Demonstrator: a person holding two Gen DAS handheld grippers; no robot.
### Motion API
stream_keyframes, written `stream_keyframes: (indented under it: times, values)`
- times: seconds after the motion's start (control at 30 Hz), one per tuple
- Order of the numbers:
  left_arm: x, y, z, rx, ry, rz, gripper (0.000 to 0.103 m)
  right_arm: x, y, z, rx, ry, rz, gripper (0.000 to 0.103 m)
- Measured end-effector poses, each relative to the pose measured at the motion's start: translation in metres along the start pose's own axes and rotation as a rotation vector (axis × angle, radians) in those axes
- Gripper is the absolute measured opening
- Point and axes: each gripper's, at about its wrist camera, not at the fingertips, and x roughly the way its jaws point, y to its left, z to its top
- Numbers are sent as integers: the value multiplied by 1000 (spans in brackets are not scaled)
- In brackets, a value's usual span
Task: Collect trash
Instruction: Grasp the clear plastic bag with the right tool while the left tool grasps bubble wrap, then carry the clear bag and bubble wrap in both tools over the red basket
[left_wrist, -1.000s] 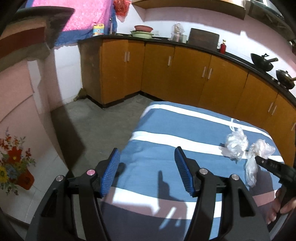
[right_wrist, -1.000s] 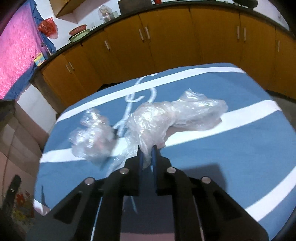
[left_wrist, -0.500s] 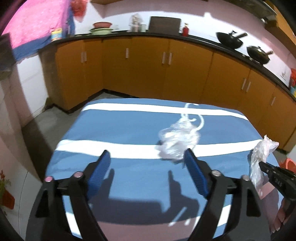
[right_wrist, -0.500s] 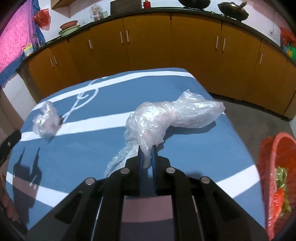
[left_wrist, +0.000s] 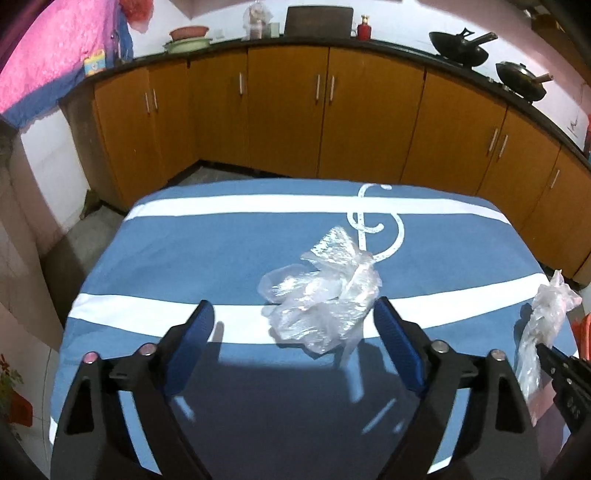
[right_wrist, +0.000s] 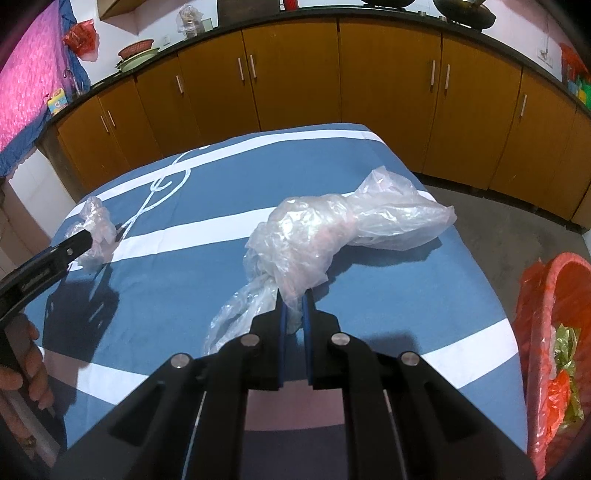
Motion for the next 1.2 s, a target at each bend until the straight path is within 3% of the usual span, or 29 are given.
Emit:
stream_keyframes:
  times: [0.1,0.13,0.23,0.33,0.73,1.2]
  values:
    - [9,-1,2,4,42,-13,67,0,-1,0,1,2,2,10]
    - [9,-1,2,-1,48,-24,51,0,-1,0,1,4,1,10]
    - [10,-1,1,-16,59,-55,26,1,1,0,-3,5,-5,10]
    - [6,-1,-3,-19,51,-60,18,1,3,0,-10,5,-13,10]
    - [-25,-5,-26,33,36,11,15,-6,-4,-7,14,8,17,9]
    - [-94,-44,-35,133,-66,-19,14,-87,-9,-37,1,-89,89,9]
